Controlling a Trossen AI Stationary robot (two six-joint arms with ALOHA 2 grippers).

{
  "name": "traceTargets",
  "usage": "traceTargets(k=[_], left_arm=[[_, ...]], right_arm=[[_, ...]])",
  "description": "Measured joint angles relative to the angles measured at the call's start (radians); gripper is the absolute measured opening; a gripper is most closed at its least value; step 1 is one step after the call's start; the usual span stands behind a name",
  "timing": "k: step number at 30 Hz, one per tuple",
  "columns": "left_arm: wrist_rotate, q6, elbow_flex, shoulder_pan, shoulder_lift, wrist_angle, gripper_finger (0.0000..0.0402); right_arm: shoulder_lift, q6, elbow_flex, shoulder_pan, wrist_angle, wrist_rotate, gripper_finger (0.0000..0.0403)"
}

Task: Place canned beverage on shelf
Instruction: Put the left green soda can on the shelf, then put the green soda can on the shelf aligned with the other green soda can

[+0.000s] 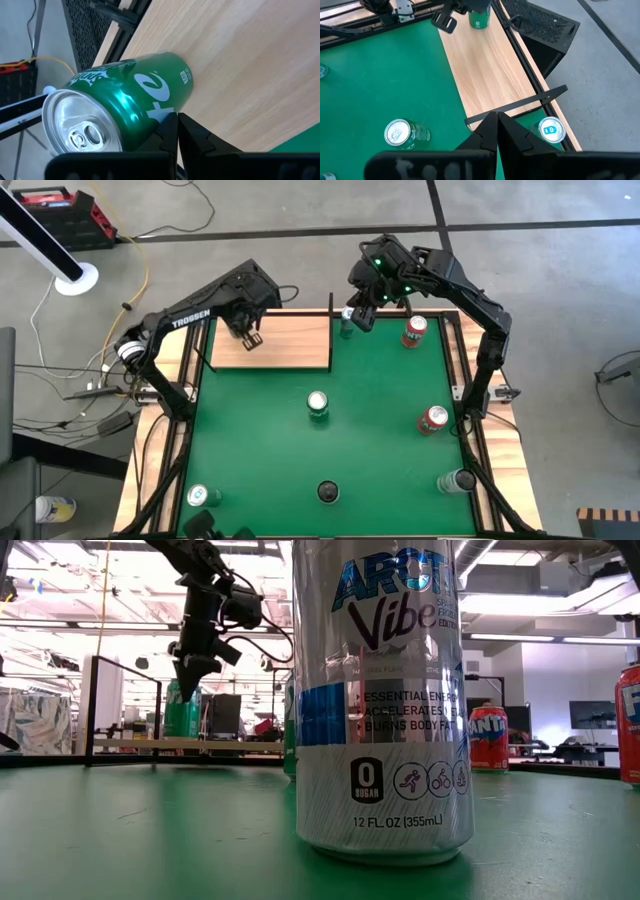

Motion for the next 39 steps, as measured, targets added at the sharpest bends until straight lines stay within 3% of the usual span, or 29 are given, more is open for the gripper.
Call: traceTargets(k=[9,15,23,30,39], left_arm=[[0.003,0.019,0.000,0.032,0.000,0.007,0.0000],[0.004,0.023,0.000,0.050,0.000,0.007,0.0000],[0.015,0.023,0.000,0.062,0.000,0.007,0.0000],[0.072,0.022,0.000,0.061,0.000,0.020,0.0000],[0.134,0.026,0.000,-0.031,-0.008,0.000,0.0000]], right_arm=[[0.000,0.001,0.000,0.019,0.002,0.000,0.0017],[0.000,0.003,0.000,0.026,0.002,0.000,0.0037],[0.000,0.004,0.000,0.026,0.000,0.000,0.0018],[0.000,0.005,0.000,0.027,-0.041,0.000,0.0037],[-0.007,0.029,0.000,0.070,-0.145,0.000,0.0020]])
